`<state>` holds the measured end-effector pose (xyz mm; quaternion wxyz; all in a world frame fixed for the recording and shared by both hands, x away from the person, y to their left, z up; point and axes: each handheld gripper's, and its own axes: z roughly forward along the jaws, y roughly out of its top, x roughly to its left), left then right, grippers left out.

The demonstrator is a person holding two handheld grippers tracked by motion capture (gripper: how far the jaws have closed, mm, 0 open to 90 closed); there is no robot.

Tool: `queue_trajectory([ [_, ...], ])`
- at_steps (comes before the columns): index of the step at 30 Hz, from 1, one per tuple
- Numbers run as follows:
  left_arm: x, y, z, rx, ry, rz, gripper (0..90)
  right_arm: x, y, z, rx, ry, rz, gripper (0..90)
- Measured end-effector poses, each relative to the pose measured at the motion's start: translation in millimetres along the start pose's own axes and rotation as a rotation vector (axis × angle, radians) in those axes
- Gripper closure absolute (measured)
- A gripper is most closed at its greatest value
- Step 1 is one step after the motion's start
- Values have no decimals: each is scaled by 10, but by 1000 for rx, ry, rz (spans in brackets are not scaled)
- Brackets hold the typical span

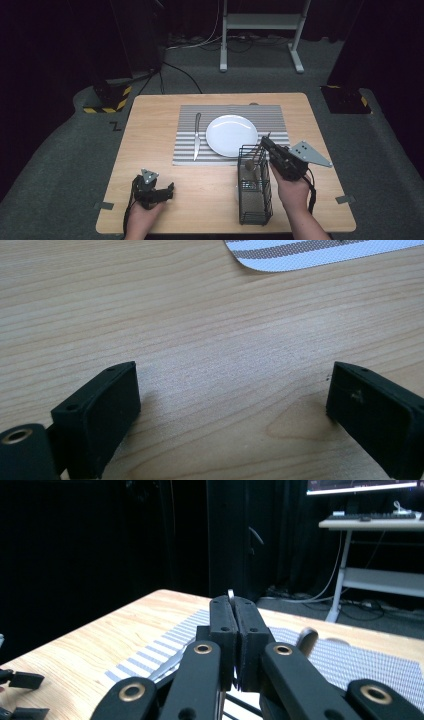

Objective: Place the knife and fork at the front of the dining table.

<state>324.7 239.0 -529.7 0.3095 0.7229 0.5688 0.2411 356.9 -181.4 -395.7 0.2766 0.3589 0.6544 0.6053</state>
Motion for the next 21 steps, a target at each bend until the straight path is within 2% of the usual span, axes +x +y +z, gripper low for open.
queue_trajectory([
  [16, 0, 0, 0, 0, 0, 0, 70, 236, 386, -235, -117, 52, -55, 882],
  [21, 0, 0, 0, 0, 0, 0, 70, 284, 501, -309, -152, 46, -78, 883],
])
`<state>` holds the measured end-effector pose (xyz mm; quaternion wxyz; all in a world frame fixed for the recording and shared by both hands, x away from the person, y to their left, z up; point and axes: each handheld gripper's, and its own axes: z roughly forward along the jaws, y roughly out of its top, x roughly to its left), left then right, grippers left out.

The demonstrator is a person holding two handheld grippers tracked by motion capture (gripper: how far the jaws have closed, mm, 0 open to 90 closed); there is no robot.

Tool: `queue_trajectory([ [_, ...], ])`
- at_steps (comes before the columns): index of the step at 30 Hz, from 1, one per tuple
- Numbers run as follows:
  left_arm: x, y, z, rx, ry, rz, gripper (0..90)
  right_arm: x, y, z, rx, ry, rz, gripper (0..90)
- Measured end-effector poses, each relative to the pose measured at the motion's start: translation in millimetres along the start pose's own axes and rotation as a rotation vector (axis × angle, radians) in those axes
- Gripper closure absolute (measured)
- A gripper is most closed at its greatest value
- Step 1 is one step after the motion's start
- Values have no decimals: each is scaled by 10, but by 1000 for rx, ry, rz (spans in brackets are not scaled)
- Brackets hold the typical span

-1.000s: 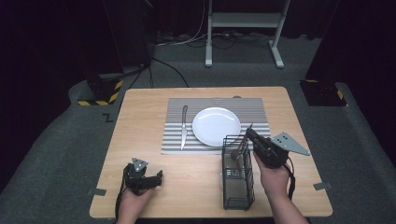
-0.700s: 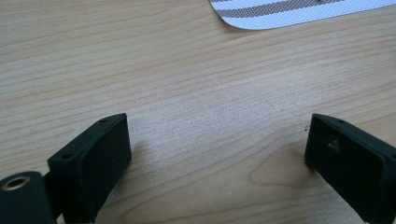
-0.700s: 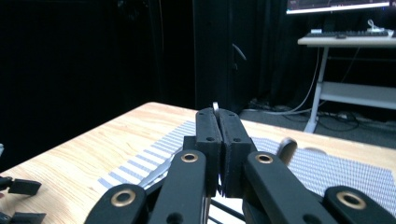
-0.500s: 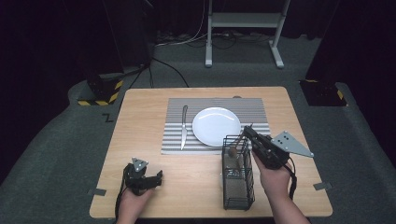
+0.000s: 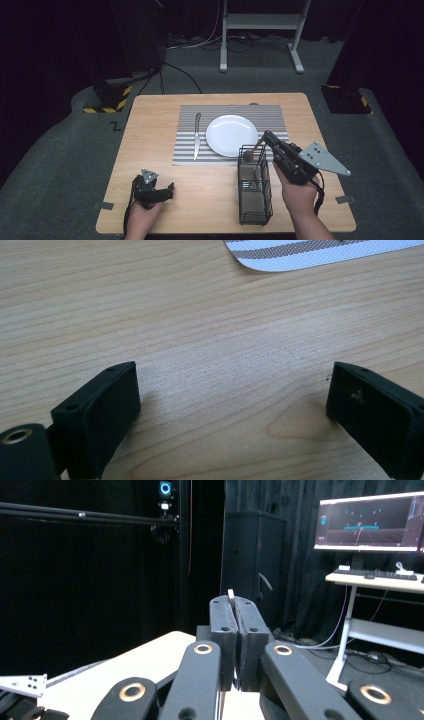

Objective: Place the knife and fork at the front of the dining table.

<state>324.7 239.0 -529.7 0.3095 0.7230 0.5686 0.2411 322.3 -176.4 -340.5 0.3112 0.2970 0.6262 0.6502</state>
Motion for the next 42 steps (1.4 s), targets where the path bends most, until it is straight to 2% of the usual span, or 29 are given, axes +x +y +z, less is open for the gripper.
queue_trajectory([
  [8, 1, 1, 1, 0, 0, 2, 69, -19, 153, -126, -53, -18, -5, 882],
  [19, 1, 3, 2, 2, -2, 2, 67, -220, 315, -357, -88, -87, -13, 883],
  [28, 2, 3, 1, 2, -2, 2, 67, -403, 336, -511, -106, -150, -13, 883],
  [34, 0, 2, 2, 1, -2, 0, 67, -499, 302, -573, -93, -192, -28, 883],
  [42, -3, 7, 9, 2, -3, 1, 58, -704, 174, -586, -58, -241, -6, 883],
])
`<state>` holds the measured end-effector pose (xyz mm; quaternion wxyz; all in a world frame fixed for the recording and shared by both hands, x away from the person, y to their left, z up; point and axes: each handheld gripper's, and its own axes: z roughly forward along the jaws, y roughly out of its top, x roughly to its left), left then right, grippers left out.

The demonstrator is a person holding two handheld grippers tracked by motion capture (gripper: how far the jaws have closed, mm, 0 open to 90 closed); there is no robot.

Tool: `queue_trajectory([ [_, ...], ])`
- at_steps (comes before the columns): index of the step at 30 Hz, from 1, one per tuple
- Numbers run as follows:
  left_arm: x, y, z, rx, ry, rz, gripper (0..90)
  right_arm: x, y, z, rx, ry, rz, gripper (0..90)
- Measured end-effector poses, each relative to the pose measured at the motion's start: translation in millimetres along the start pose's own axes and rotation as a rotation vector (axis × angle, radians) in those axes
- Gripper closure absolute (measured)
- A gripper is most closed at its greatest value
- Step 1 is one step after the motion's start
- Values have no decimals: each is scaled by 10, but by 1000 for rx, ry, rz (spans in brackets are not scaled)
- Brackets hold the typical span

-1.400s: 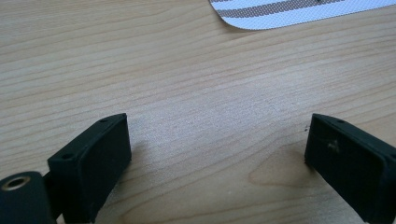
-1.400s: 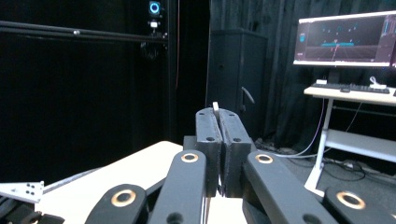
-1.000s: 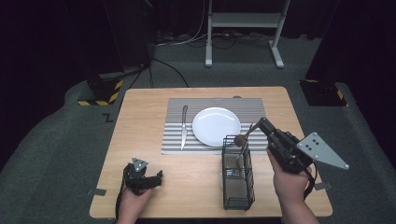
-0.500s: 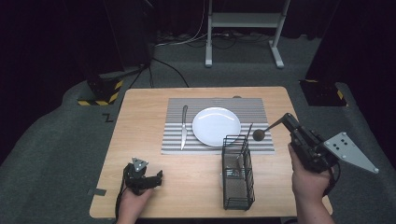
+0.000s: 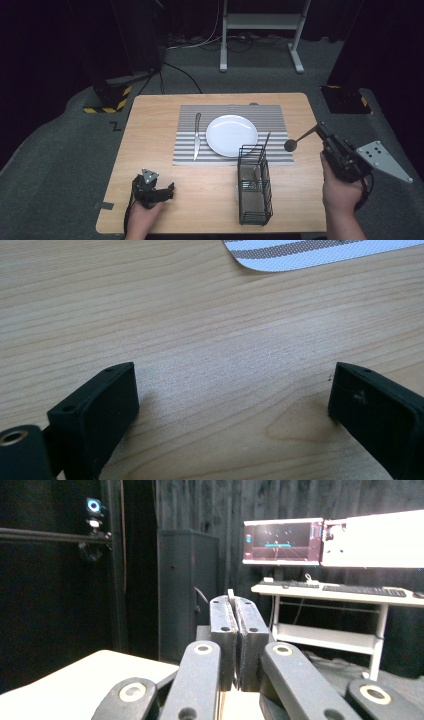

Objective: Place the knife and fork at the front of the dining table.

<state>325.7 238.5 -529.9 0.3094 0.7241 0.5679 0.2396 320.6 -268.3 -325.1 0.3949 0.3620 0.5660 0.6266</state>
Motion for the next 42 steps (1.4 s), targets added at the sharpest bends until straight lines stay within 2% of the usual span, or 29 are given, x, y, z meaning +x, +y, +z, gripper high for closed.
queue_trajectory([
  [9, 2, 0, 0, 1, -3, 2, 56, -187, -261, 279, 98, -50, 2, 884],
  [18, 2, 0, 0, 2, -4, 2, 54, -235, -570, 608, 197, -56, 13, 884],
  [24, 2, 0, 0, 2, -5, 2, 54, -165, -692, 795, 234, -47, 0, 884],
  [33, 4, -1, 0, 2, -8, 4, 53, -13, -873, 1040, 285, -25, 8, 884],
  [42, 2, -4, -3, 2, -7, 6, 53, 83, -1060, 1109, 337, -19, 2, 884],
])
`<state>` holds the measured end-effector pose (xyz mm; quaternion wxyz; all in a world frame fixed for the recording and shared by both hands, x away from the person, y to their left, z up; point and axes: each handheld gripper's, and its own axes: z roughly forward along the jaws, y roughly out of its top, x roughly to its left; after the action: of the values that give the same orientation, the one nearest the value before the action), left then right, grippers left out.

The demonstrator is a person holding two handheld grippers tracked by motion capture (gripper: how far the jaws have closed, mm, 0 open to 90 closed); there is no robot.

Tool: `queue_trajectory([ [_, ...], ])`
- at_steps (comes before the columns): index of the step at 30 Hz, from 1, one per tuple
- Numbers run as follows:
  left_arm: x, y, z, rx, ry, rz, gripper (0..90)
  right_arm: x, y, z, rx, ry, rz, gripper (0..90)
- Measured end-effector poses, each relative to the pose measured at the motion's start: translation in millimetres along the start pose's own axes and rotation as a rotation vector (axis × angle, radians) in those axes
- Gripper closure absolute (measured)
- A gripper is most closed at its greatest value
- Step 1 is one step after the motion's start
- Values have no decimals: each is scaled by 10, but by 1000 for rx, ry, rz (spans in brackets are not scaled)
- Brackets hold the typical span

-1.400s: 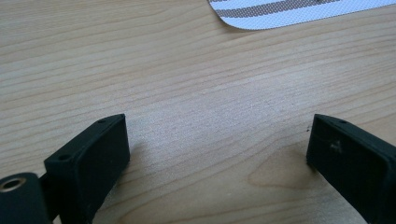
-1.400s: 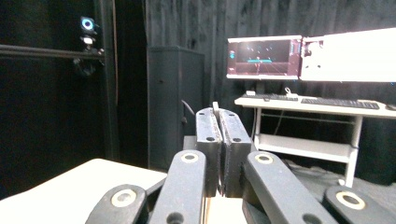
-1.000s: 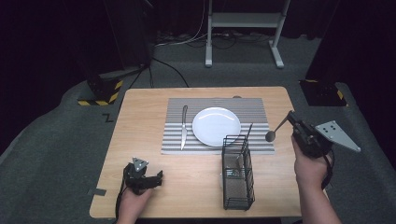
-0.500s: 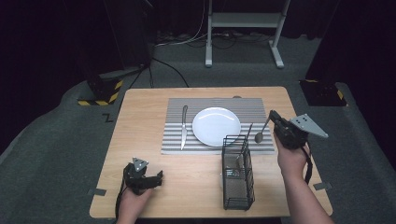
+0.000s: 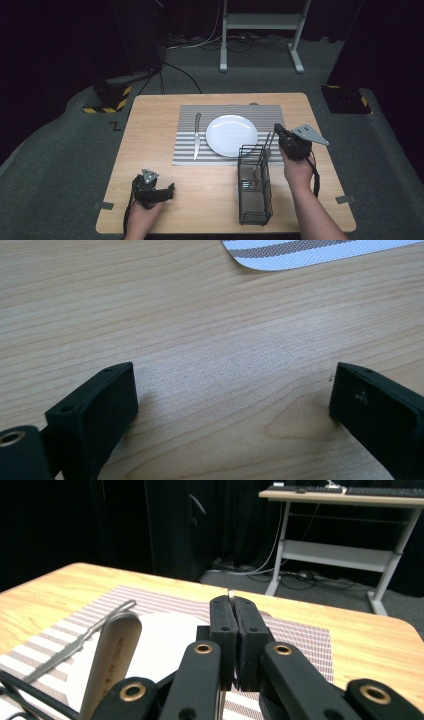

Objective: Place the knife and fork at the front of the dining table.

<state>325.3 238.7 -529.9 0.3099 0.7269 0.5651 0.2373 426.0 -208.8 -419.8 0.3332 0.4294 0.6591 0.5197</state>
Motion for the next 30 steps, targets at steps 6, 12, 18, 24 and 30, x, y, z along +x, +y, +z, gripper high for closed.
queue_trajectory([
  [6, -3, 5, 6, 1, -2, 3, 43, 103, 42, 61, 19, -14, -39, 885],
  [12, -6, 5, 8, -2, 1, 0, 42, 67, 34, 105, 10, -17, -14, 885],
  [18, -6, 5, 9, -1, -1, 0, 42, -32, 11, 206, -7, -8, 32, 885],
  [24, -5, 5, 8, -1, 0, 1, 42, -102, 37, 428, 13, -2, 55, 885],
  [30, -4, 1, 3, 0, -1, 4, 44, -194, 46, 619, 42, 3, 87, 883],
])
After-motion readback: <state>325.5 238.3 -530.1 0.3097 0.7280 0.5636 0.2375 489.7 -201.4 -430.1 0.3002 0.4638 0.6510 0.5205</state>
